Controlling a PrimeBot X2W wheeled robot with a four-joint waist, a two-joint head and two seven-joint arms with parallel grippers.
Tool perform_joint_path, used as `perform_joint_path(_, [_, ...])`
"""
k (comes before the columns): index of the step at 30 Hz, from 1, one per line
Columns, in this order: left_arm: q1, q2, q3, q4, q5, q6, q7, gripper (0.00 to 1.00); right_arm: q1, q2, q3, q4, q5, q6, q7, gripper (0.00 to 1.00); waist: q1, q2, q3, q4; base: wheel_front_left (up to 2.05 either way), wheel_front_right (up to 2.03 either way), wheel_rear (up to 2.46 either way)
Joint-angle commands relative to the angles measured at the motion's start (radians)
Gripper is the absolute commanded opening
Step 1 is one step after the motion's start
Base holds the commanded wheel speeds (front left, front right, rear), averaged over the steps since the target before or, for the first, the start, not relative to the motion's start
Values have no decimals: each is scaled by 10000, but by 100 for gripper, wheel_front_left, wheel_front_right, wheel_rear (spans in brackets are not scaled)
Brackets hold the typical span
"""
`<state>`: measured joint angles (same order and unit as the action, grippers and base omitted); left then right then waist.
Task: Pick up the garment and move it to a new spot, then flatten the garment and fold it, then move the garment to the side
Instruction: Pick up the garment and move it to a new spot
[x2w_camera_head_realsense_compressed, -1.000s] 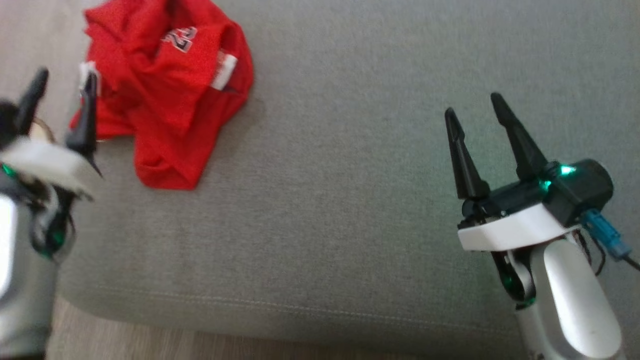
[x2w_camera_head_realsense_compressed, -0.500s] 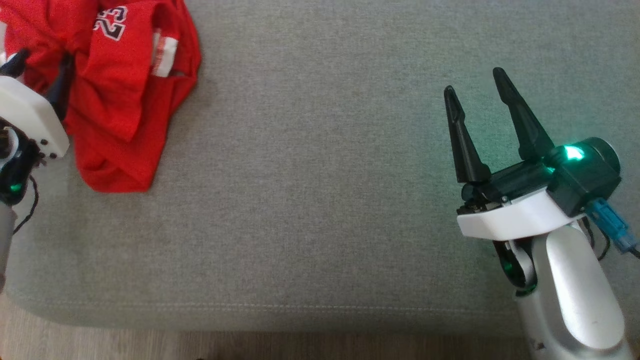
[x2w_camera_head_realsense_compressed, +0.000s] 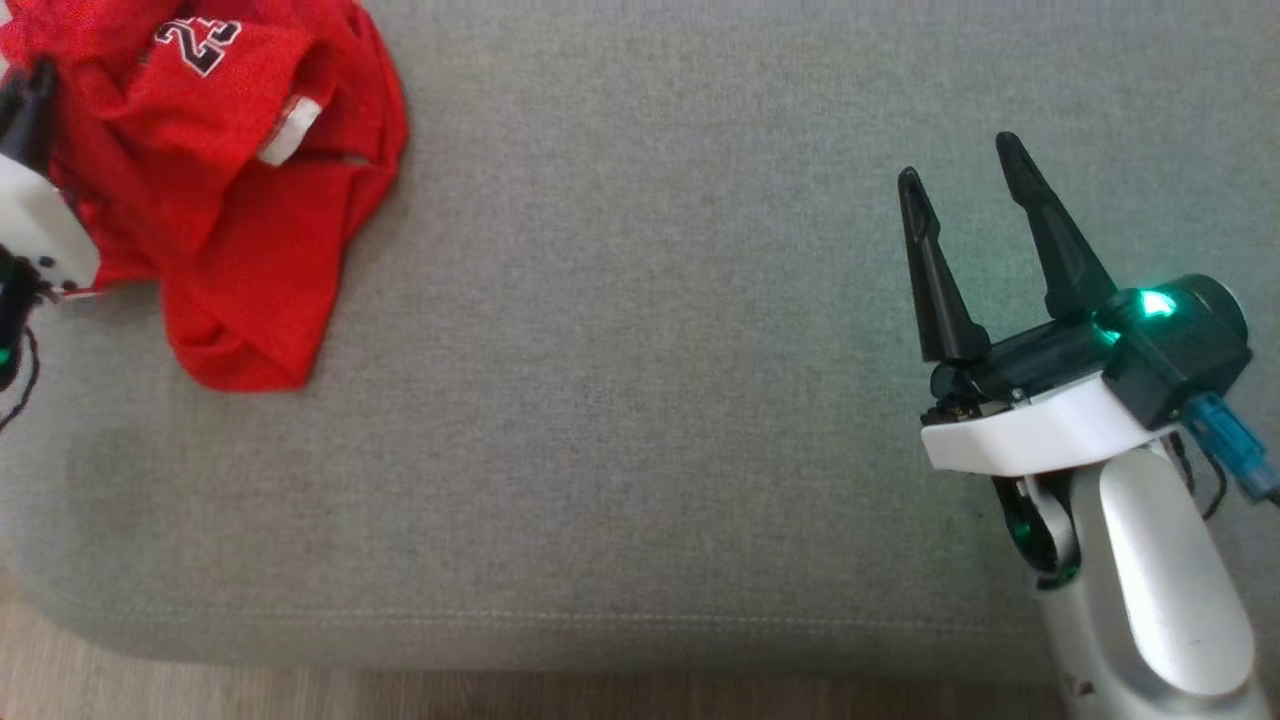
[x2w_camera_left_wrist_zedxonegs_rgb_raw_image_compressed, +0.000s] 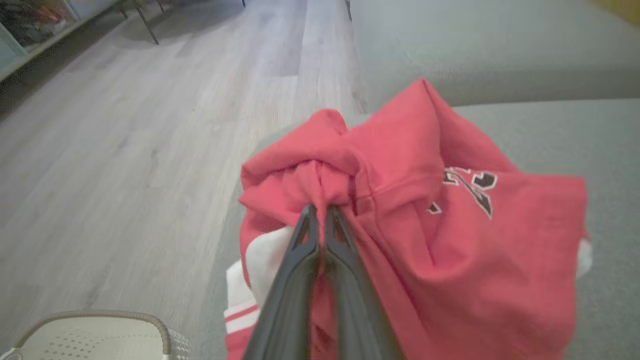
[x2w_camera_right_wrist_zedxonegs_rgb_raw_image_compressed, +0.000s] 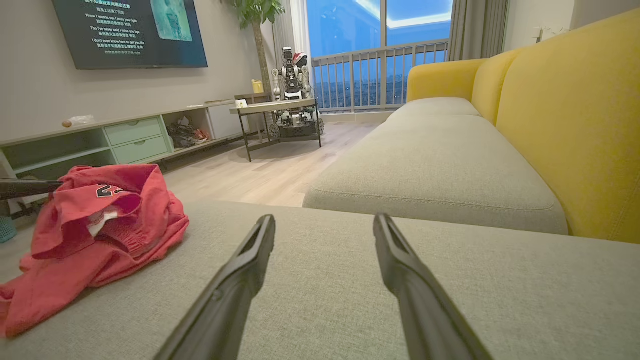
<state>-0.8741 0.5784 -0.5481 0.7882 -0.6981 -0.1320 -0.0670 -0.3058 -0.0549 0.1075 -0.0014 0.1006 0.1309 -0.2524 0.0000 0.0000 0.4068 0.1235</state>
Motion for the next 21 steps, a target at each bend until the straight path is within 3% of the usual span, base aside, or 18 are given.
perform_joint_path(1, [-624, 792, 395, -68, -51, 14, -466, 0, -31, 47, 244, -283, 123, -2, -93, 100, 0, 0, -249, 97, 0, 0, 0])
perform_joint_path(5, [-757, 684, 588, -25, 10, 75, -1476, 0, 113, 47, 204, -178, 238, -2, -93, 100, 0, 0, -738, 221, 0, 0, 0])
perform_joint_path(10, [-524, 588, 874, -802, 223, 301, -1892, 0, 380, 47, 132, 25, 456, -2, -93, 100, 0, 0, -1410, 303, 0, 0, 0])
perform_joint_path(21, [1094, -96, 1900, -5368, 531, 1279, -1945, 0, 560, 47, -40, 33, 719, -2, -93, 100, 0, 0, -2279, -138, 0, 0, 0])
